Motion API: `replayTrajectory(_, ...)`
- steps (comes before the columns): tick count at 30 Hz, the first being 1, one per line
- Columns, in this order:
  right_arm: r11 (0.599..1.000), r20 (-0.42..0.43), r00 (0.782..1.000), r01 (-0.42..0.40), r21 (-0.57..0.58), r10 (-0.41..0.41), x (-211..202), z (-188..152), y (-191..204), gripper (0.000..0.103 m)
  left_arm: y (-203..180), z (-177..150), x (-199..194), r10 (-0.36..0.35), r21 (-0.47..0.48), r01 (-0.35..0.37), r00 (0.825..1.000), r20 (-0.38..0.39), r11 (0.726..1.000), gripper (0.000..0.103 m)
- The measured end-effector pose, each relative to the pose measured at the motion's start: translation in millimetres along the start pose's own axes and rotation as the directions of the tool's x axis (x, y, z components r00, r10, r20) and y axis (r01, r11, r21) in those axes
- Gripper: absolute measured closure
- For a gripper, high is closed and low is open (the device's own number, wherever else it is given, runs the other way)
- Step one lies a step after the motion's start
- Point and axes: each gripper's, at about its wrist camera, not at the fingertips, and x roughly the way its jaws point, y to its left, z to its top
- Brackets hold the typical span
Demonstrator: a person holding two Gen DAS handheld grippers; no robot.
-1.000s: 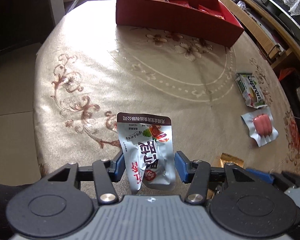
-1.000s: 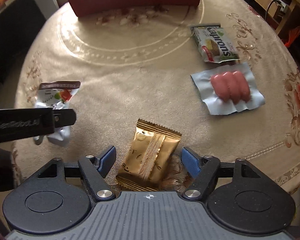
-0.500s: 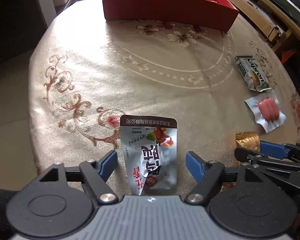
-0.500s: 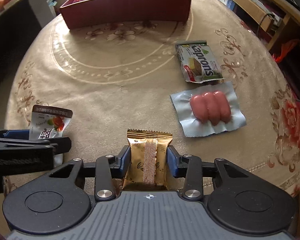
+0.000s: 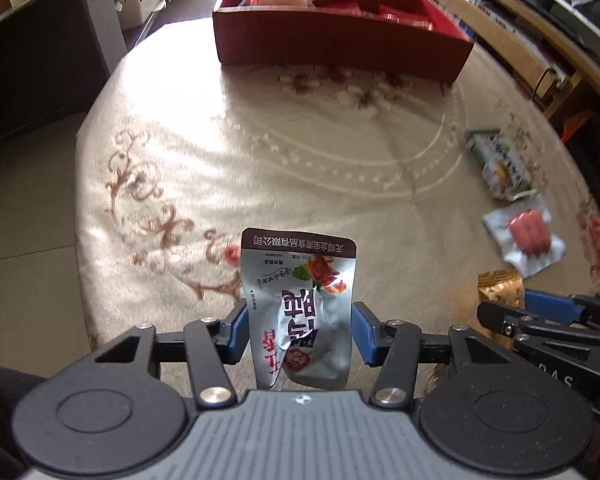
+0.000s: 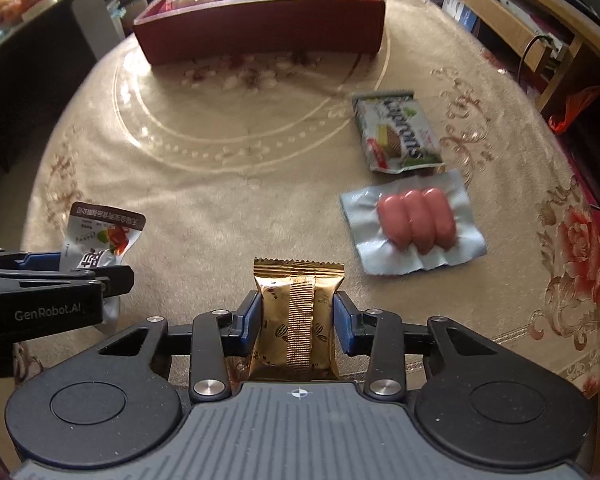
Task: Organize snacks
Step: 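Grasp the silver pouch with the left tool while the right tool grasps the gold wrapper, then carry the silver pouch and gold wrapper over the red box with both tools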
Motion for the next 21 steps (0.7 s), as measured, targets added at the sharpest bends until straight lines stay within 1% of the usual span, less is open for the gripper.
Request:
replayTrajectory(3, 1.0, 0.022, 1.0, -0.003, 0.016, 0.003, -4.0, 3.3, -4.1, 0.057, -2.8, 7.9, -5.5, -0.006, 0.002, 0.006, 1.0, 0.027, 1.0, 0.056)
replayTrajectory(8, 0.999, 0.047, 0.999, -0.005, 0.031, 0.004, -6.6, 15.4, -7.6, 0.057, -8.3, 21.2, -4.8, -0.025, 0.007, 0.025, 0.999, 0.045, 1.0, 0.056)
replayTrajectory(14, 0.999, 0.079, 0.997, -0.007, 0.051, 0.002, -5.9, 38.5, -12.8, 0.057, -13.6, 45.1, -0.4, -0.032, 0.014, 0.031, 0.997, 0.071, 0.999, 0.056)
replayTrajectory(21, 0.997, 0.124, 0.992, -0.024, 0.067, 0.016, -4.3, 74.6, -18.1, 0.057, -19.1, 80.3, 1.5, -0.046, 0.023, 0.043, 0.992, 0.117, 0.999, 0.056)
